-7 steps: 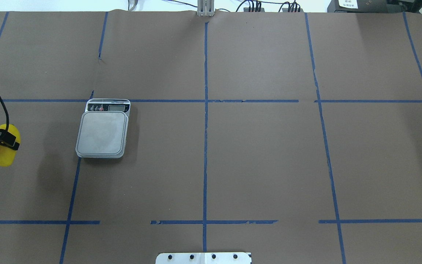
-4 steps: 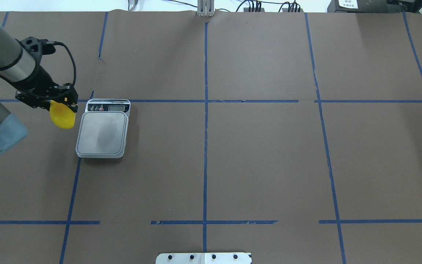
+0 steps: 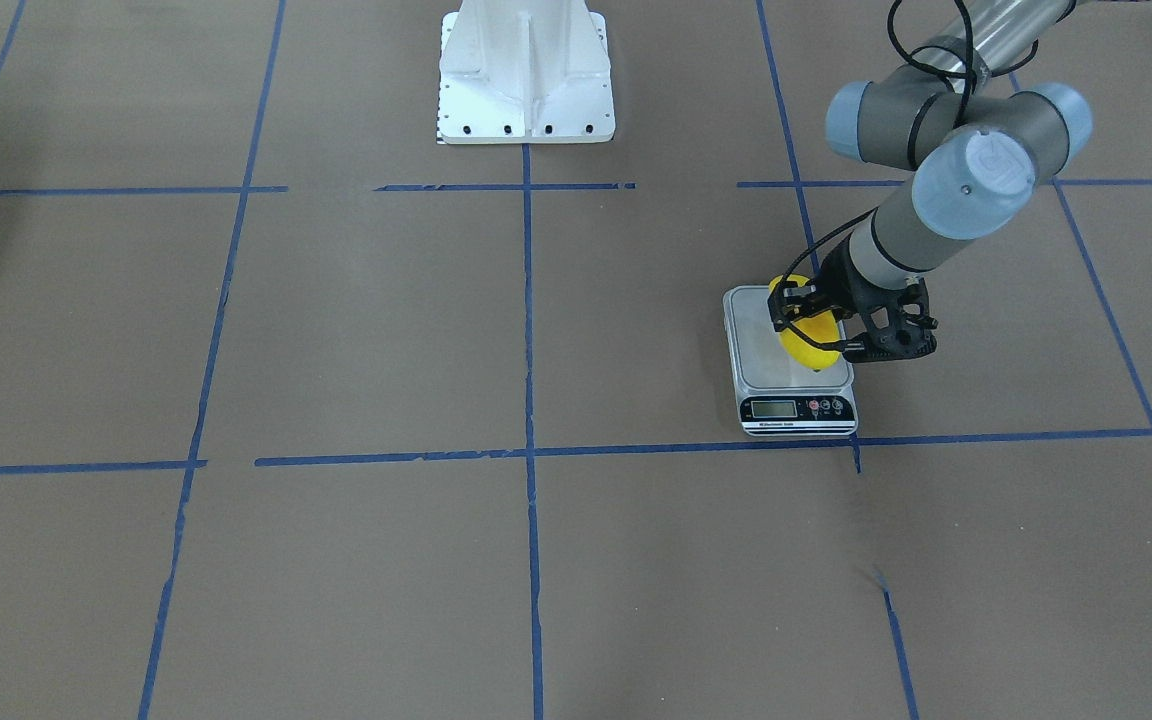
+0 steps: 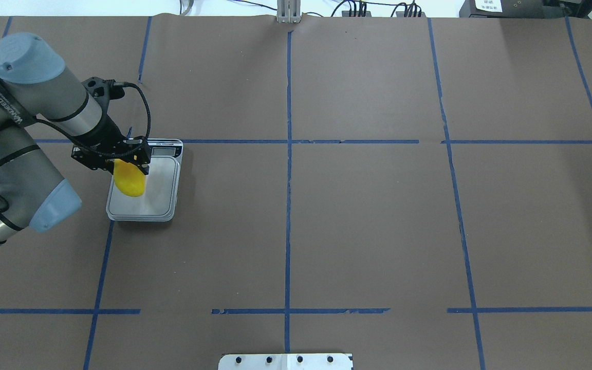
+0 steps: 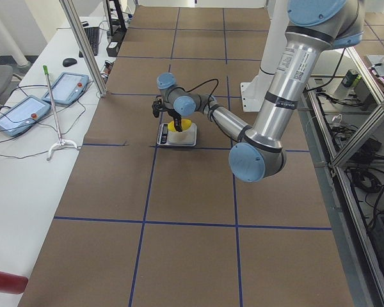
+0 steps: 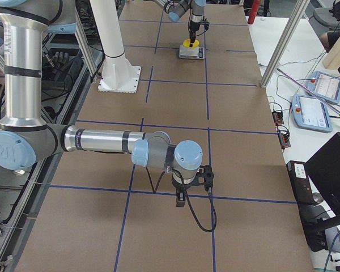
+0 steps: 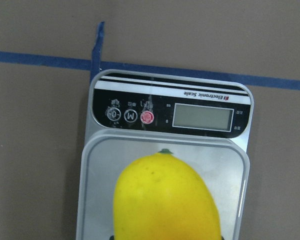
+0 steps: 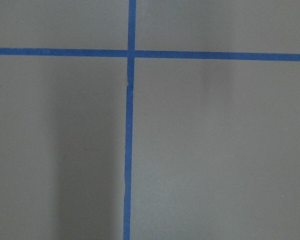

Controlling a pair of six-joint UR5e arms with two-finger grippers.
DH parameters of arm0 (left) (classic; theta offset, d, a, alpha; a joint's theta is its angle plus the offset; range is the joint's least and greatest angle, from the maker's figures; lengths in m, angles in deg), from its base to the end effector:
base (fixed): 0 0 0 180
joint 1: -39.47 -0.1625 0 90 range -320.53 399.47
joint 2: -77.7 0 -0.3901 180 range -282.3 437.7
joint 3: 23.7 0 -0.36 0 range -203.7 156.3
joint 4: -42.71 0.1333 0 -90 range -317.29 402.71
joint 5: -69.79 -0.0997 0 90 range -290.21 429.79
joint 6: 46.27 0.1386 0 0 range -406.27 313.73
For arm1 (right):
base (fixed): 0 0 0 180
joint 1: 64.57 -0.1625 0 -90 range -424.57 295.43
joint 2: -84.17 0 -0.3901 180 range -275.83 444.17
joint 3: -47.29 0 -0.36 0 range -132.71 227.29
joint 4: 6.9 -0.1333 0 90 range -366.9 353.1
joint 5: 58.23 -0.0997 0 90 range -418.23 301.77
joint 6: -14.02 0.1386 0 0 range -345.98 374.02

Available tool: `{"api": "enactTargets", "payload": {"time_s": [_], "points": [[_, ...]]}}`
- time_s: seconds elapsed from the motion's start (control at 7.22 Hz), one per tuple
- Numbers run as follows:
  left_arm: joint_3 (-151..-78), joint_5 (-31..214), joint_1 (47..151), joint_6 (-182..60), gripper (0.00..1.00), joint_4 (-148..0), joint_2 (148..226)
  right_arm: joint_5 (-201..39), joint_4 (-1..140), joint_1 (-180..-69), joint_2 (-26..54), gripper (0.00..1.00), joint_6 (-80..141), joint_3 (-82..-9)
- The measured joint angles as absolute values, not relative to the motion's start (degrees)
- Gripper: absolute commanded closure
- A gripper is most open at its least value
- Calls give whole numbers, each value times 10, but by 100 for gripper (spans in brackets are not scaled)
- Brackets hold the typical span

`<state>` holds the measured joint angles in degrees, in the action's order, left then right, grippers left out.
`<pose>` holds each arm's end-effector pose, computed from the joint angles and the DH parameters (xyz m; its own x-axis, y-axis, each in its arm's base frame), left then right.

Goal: Weigh mango
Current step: 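Lower the mango onto the scale pan and open the left gripper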

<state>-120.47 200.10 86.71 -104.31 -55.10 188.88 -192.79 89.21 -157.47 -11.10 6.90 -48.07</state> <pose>0.3764 -0.4713 0.3850 0.6279 -0.0845 -0.7737 -0.0344 0.9901 -0.1361 0.0569 -0.4106 0.6591 0.7087 -0.0144 0.7054 0.0378 0.9991 -0.0176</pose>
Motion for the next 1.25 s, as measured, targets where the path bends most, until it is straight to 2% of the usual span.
{"api": "enactTargets", "payload": {"time_s": [0.28,0.42,0.55,0.97,1.25], "points": [[-1197,1992,861,-1043,100,-571,1873,-1928,892,-1575,-111,0,69,-481],[-1193,1987,860,-1042,56,-581,1869,-1928,892,-1575,-111,0,69,-481],[-1192,1985,859,-1042,1,-586,1867,-1928,892,-1575,-111,0,69,-481],[-1200,1985,862,-1041,0,-586,1865,-1928,892,-1575,-111,0,69,-481],[-1233,1986,883,-1041,0,-559,1865,-1928,892,-1575,-111,0,69,-481]]}}
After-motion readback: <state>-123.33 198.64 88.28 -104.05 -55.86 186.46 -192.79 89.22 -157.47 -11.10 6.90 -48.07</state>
